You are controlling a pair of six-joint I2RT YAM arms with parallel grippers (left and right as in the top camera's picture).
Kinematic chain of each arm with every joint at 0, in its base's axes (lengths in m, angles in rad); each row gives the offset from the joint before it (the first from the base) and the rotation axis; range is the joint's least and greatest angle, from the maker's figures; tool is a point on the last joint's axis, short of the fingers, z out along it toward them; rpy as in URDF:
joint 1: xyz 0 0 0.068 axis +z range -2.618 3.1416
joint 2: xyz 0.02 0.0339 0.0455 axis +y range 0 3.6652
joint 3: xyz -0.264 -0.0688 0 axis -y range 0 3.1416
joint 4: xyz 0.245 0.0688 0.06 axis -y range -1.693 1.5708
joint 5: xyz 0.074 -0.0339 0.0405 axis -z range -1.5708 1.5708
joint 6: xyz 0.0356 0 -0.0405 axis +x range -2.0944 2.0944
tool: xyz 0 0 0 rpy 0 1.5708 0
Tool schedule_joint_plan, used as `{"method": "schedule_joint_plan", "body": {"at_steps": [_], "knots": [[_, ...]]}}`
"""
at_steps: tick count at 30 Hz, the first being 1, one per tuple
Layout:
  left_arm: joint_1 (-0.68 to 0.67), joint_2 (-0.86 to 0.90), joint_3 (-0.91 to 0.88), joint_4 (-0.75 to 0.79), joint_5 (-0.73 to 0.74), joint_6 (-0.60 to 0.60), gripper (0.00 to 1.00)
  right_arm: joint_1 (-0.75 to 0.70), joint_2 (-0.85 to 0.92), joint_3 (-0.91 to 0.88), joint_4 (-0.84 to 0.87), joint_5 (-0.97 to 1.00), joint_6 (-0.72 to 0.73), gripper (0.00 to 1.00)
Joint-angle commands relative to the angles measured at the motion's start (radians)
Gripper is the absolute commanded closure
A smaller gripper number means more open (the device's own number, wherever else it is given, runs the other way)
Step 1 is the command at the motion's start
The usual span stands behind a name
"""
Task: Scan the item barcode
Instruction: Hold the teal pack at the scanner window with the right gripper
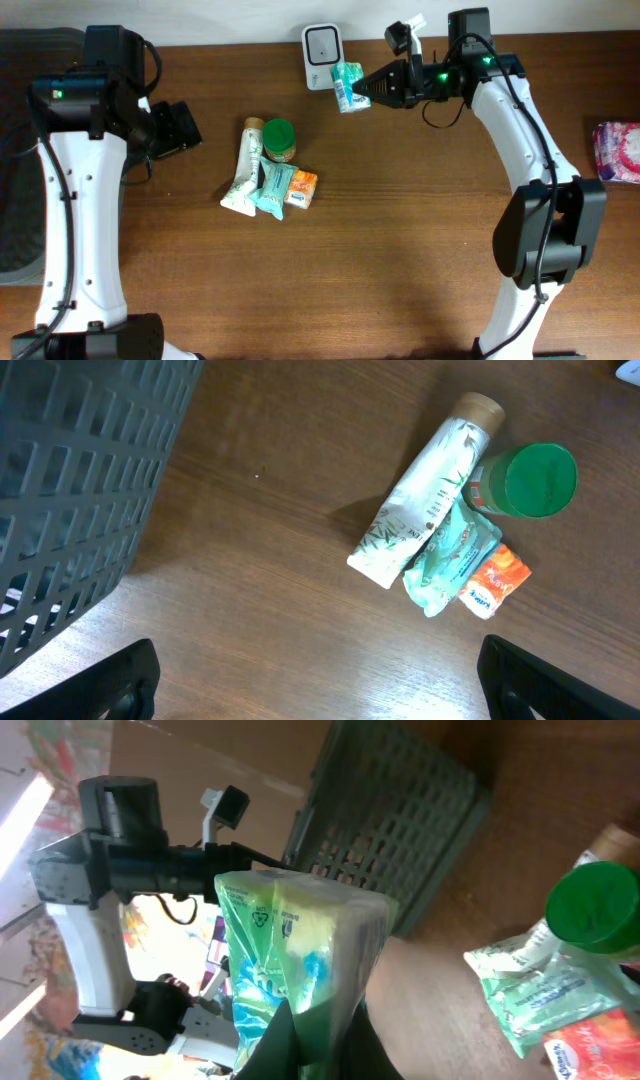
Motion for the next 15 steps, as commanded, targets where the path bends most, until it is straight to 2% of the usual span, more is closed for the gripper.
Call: {"method": "schedule_joint_plan", "body": {"at_steps": [1,3,5,7,10,15], "knots": [[0.002,-0.018,0.0,-0.001,-0.008,-0.008,0.01,0.029,0.0,-0.003,0.002,0.172,0.0,0.96],[0.002,-0.018,0.0,-0.001,-0.008,-0.008,0.01,0.059,0.0,-0.003,0.003,0.292,0.024,0.96],[0.002,-0.018,0.0,-0.001,-0.008,-0.008,0.01,0.077,0.0,-0.003,0.014,0.303,0.024,0.96],[0.002,-0.018,0.0,-0.001,-0.008,-0.009,0.01,0.077,0.0,-0.003,0.031,0.234,0.023,0.96],[0.002,-0.018,0.0,-0.001,-0.008,-0.008,0.01,0.039,0.0,-0.003,0.113,0.018,0.024,0.96],[0.002,-0.018,0.0,-0.001,-0.008,-0.008,0.01,-0.022,0.0,-0.003,0.112,-0.042,0.051,0.96]]}}
